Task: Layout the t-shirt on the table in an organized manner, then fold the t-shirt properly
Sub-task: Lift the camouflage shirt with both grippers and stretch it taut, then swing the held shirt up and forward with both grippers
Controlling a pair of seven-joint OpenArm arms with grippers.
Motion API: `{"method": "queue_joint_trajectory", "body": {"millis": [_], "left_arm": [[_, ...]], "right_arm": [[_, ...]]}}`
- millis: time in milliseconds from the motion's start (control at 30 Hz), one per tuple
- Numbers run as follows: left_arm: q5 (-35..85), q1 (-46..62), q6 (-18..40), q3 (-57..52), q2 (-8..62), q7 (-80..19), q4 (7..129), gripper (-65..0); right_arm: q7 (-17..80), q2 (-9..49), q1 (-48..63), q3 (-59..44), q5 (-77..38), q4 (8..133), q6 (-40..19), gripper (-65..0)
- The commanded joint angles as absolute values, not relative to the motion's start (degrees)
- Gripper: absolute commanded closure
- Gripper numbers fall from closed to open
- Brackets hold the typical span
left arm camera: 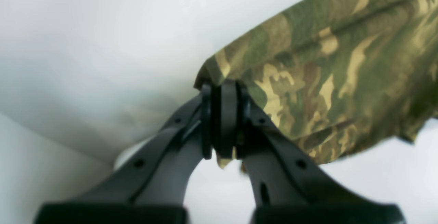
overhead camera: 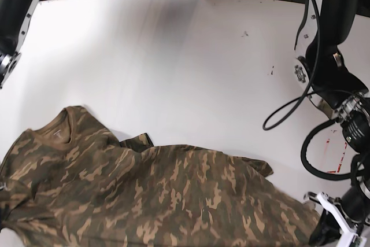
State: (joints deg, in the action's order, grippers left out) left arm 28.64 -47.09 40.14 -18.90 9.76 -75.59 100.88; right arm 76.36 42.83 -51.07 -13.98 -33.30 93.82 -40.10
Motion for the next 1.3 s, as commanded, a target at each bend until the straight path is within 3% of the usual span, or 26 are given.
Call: {"method": "queue_joint_trajectory", "body": {"millis": [0,667,967,1267], "left_arm": [[28.26,-44.88,40.00,-19.12,9.98,-74.68,103.16,0.0],[28.26,-9.98,40.00,-19.47,9.01,-74.68,110.73,0.0],[28.26,0.04,40.00,-19.47,10.86,-74.42,110.90,0.0],[28.26,-2.51,40.00,-19.47,11.12,-71.43,110.90,0.0]], "right_arm": [[75.74,42.77,-46.55,-17.10,-32.48,96.75,-40.00,0.0],[75.74,25.80,-4.53,-35.91,-32.48,112.04,-40.00,0.0],[75.65,20.26,4.53,-38.20,-32.48,112.75,-40.00,0.0],[75.56,20.53,3.47,-37.85,-32.48,112.75,-40.00,0.0]]}}
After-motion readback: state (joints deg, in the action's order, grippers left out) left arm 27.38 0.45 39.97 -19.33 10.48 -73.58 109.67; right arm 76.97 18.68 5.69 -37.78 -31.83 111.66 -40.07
